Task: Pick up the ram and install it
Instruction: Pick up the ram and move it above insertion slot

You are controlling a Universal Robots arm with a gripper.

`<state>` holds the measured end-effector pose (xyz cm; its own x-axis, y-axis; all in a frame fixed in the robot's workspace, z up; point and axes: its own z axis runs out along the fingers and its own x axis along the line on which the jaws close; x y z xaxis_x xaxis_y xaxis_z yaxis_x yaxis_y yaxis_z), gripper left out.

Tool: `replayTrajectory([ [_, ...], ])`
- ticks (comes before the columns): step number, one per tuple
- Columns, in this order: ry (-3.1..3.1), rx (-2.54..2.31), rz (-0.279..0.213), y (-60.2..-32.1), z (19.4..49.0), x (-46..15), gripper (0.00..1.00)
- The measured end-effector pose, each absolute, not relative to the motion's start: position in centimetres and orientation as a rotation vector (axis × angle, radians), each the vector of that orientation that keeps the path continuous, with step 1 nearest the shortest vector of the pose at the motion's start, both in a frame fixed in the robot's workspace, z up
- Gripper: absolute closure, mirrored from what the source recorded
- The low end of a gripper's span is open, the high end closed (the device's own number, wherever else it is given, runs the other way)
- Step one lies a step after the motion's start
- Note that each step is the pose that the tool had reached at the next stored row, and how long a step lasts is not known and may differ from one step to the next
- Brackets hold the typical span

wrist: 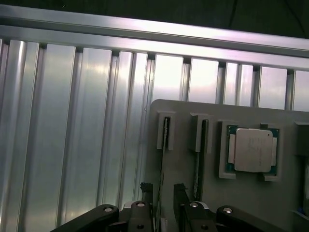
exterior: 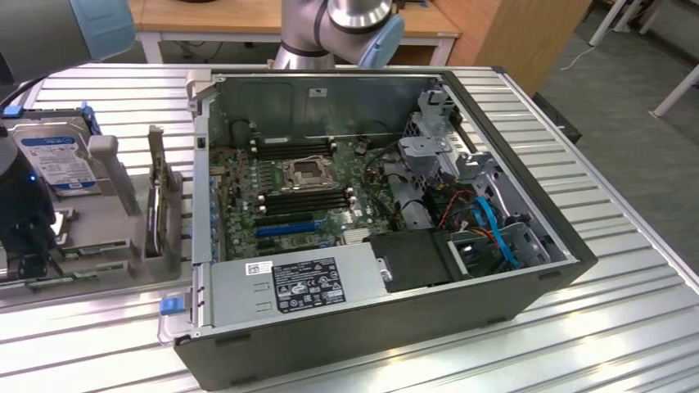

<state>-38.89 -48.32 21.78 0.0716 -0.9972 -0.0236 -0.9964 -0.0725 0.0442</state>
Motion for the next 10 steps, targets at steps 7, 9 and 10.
replayTrajectory([
  [7, -2.128, 2.287, -0.074, -48.4, 20.83, -38.9, 0.69],
  [9, -2.128, 2.287, -0.074, -48.41, 20.68, -38.9, 0.69],
  [10, -2.128, 2.287, -0.074, -48.41, 20.62, -38.9, 0.69],
])
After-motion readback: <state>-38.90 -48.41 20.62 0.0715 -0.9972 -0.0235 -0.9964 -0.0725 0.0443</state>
